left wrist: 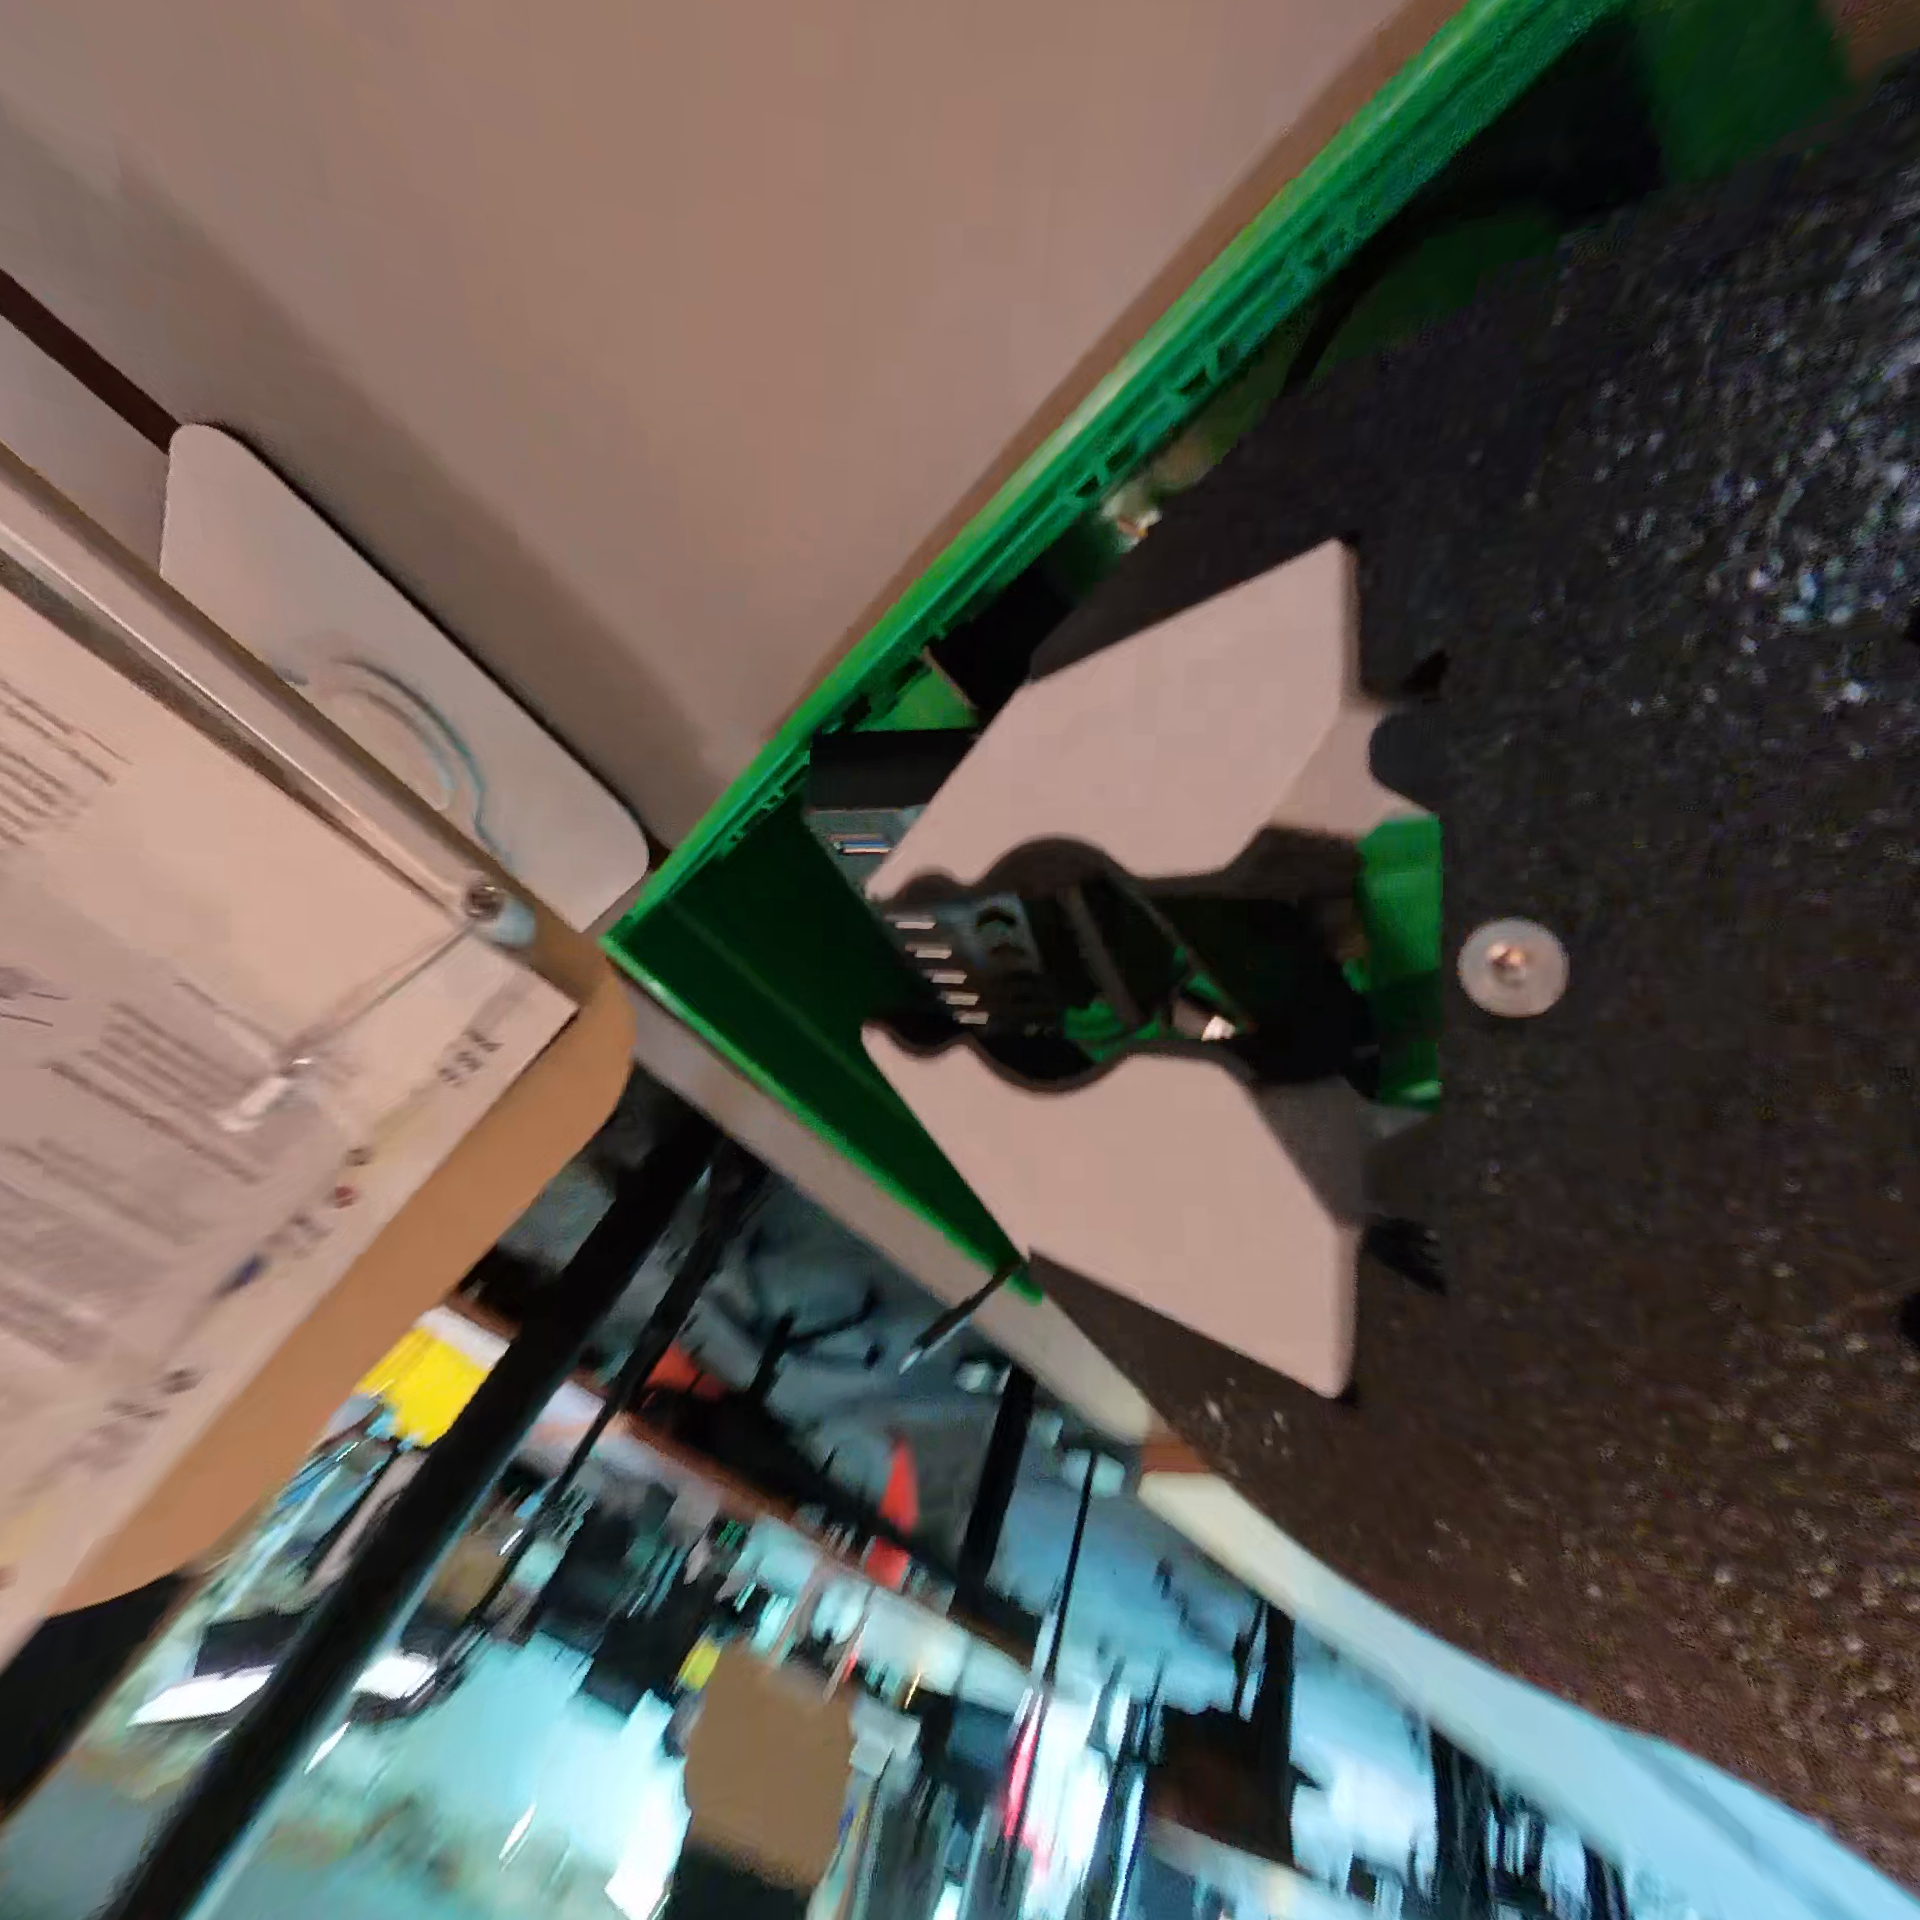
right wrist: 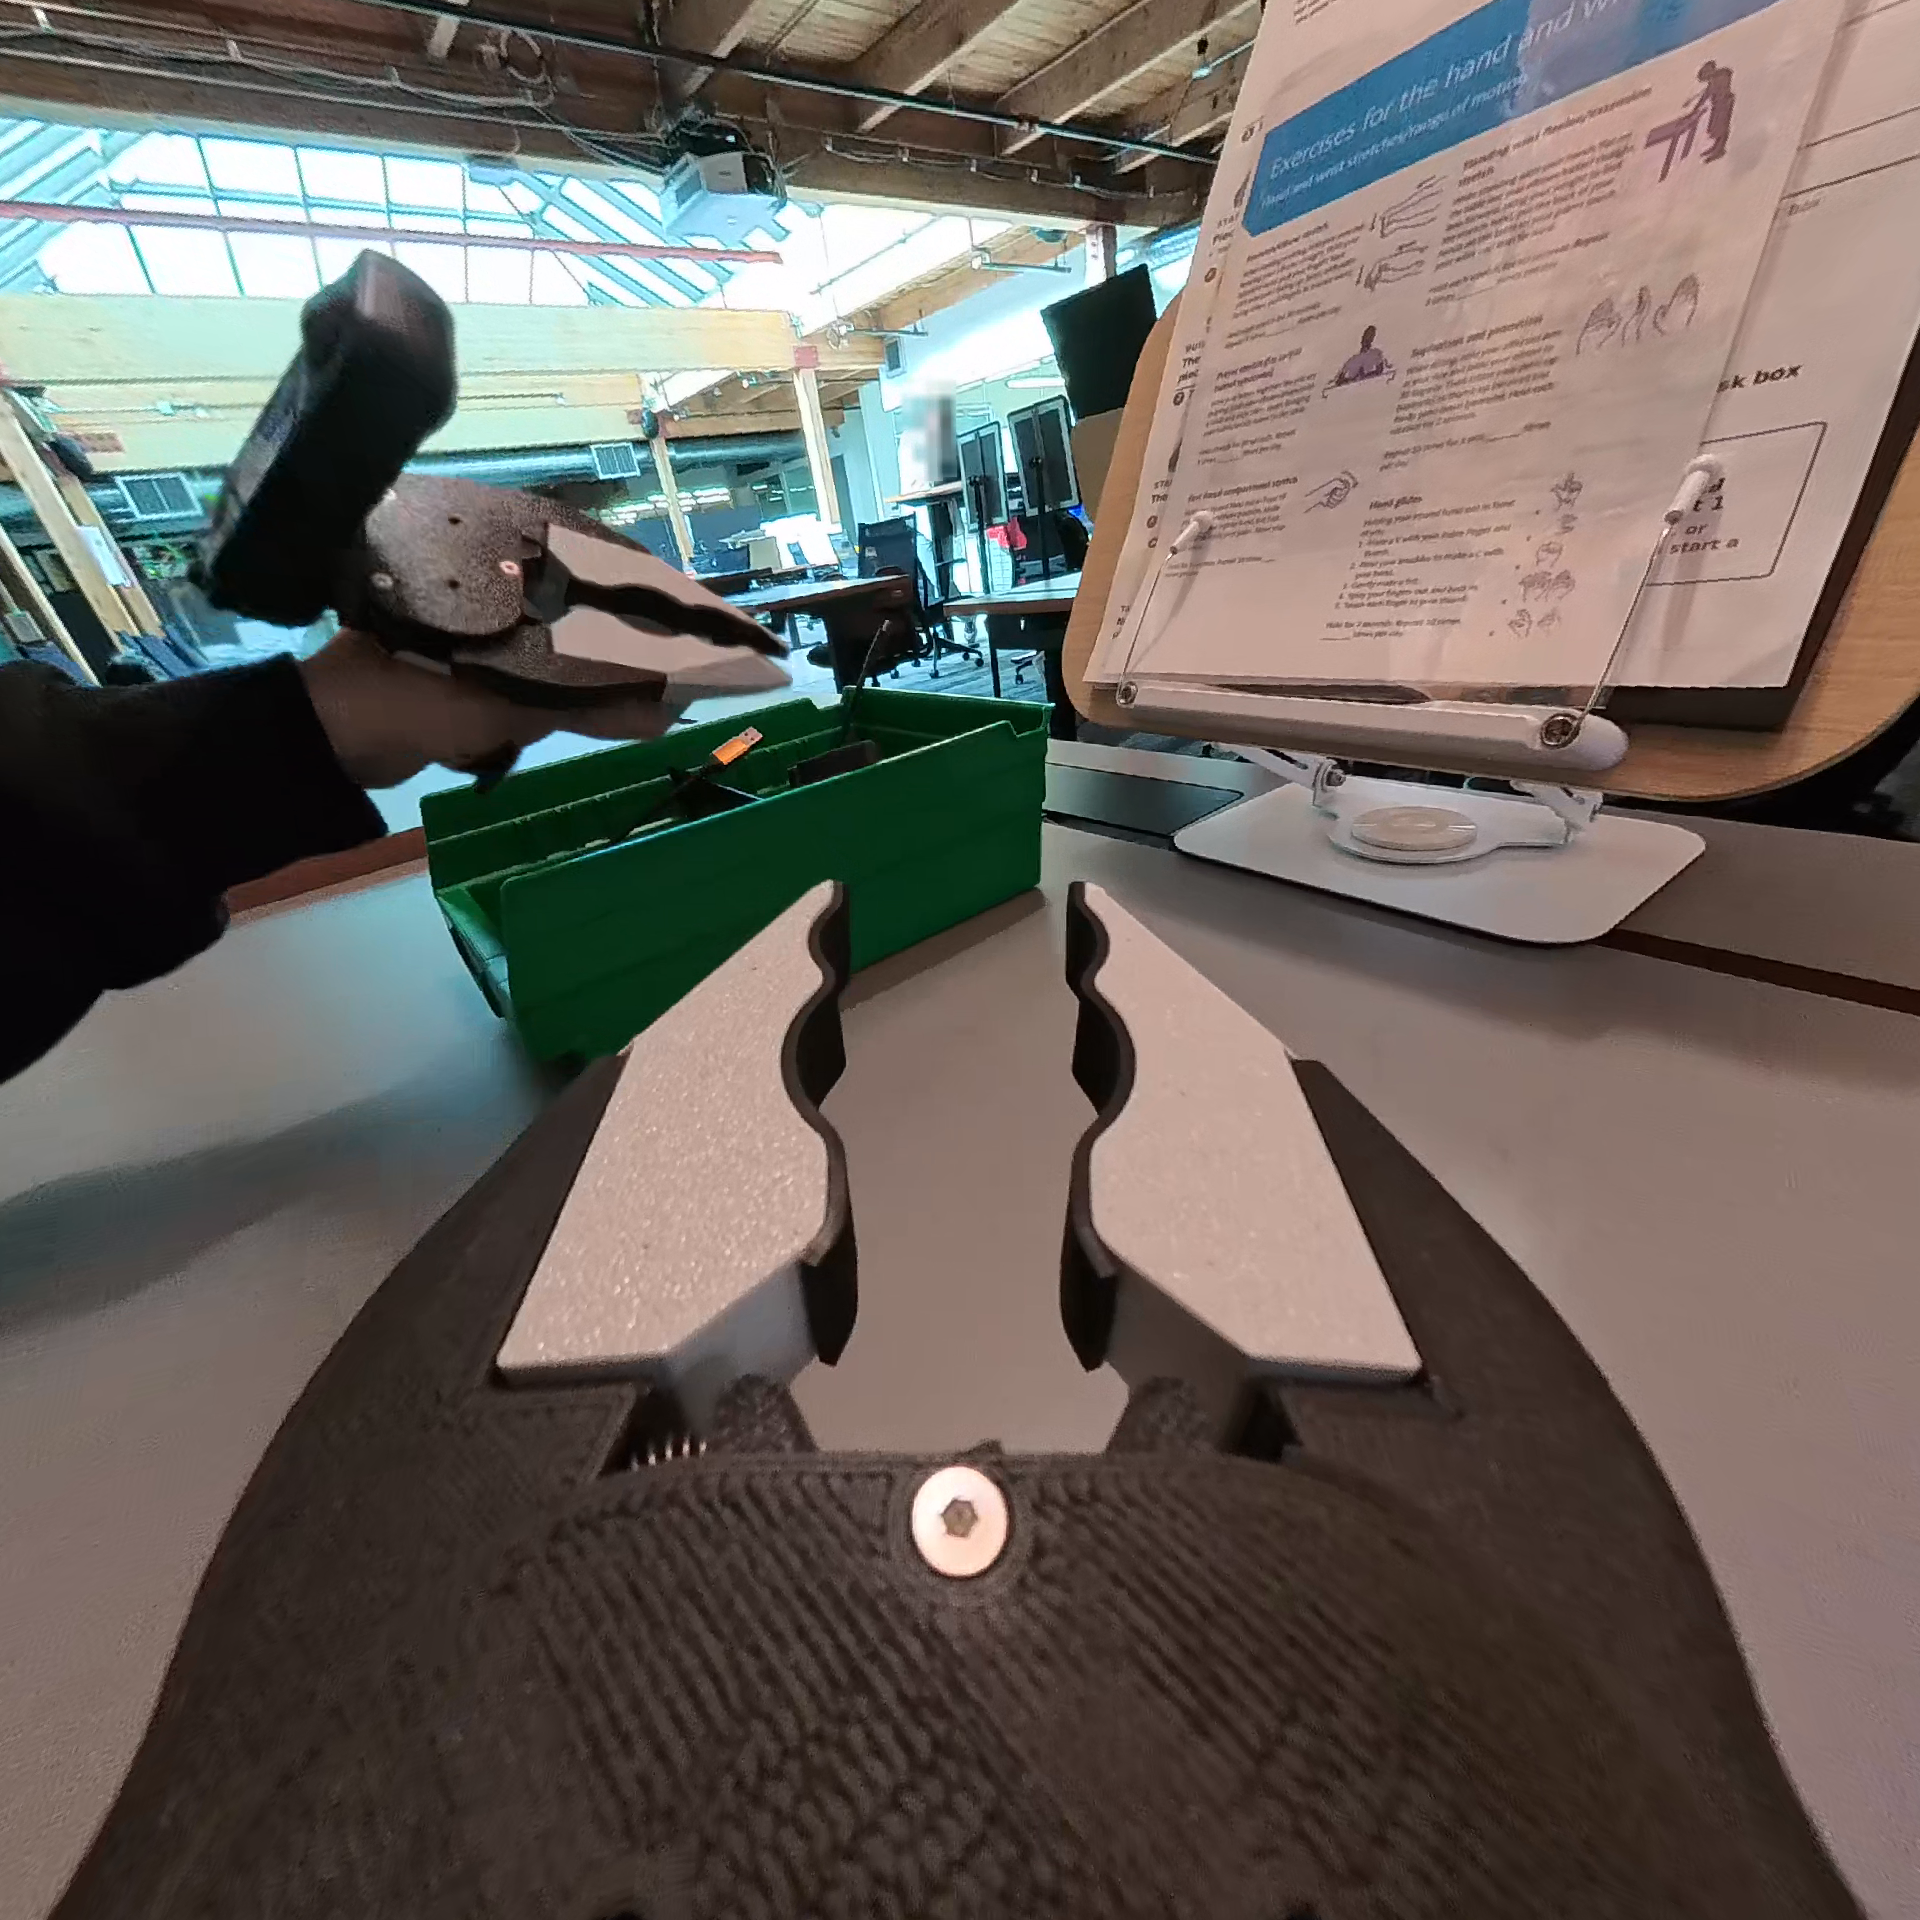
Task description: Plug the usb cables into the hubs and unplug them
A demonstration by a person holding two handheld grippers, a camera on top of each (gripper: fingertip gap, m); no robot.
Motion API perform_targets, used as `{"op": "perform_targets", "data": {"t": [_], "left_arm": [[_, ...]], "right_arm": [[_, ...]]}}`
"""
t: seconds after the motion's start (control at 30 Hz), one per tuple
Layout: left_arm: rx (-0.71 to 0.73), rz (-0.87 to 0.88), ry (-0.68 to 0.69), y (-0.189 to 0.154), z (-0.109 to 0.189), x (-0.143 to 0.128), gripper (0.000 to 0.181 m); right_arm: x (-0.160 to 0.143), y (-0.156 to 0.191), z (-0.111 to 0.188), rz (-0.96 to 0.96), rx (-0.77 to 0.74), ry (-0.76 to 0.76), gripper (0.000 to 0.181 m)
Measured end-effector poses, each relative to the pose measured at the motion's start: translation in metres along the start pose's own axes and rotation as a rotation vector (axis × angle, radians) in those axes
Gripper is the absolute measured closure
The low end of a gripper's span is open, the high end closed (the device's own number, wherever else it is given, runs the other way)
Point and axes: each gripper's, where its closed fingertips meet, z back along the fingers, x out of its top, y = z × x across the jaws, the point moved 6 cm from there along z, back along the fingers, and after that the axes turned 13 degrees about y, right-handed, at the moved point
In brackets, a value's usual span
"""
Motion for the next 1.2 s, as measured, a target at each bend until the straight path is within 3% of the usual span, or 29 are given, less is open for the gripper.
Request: {"op": "perform_targets", "data": {"t": [0.03, 0.13, 0.2, 0.3, 0.43, 0.73, 0.87, 1.03, 1.1, 1.2], "left_arm": [[-0.059, 0.048, 0.009, 0.000, -0.002, -0.003, 0.148], [-0.177, 0.079, -0.012, -0.009, -0.004, -0.003, 0.138], [-0.209, 0.008, 0.026, -0.020, -0.008, -0.004, 0.134], [-0.134, -0.096, 0.102, -0.027, -0.021, -0.010, 0.130], [-0.062, -0.069, 0.052, -0.025, -0.029, -0.004, 0.138], [0.138, -0.260, 0.221, -0.024, -0.038, 0.000, 0.129], [0.231, -0.165, 0.308, -0.006, -0.038, -0.005, 0.143], [0.048, -0.009, 0.316, 0.001, -0.051, -0.019, 0.133], [0.033, -0.038, 0.301, 0.002, -0.056, -0.019, 0.146], [0.172, -0.185, 0.289, 0.007, -0.059, -0.021, 0.158]], "right_arm": [[0.000, -0.001, 0.001, 0.000, -0.006, -0.003, 0.142], [0.002, -0.002, 0.002, -0.007, -0.018, -0.018, 0.143], [0.002, -0.002, 0.002, -0.011, -0.013, -0.016, 0.143], [0.000, -0.002, 0.000, 0.002, -0.016, -0.005, 0.143], [0.000, -0.002, 0.000, 0.014, -0.025, 0.004, 0.143], [-0.002, -0.001, -0.002, 0.021, -0.023, 0.019, 0.142], [-0.002, -0.002, 0.000, 0.010, -0.025, 0.011, 0.142], [-0.001, -0.001, -0.001, -0.003, -0.009, 0.002, 0.143], [-0.002, -0.001, -0.002, 0.010, -0.014, 0.014, 0.142], [-0.002, -0.001, -0.002, 0.016, -0.018, 0.018, 0.143]]}}
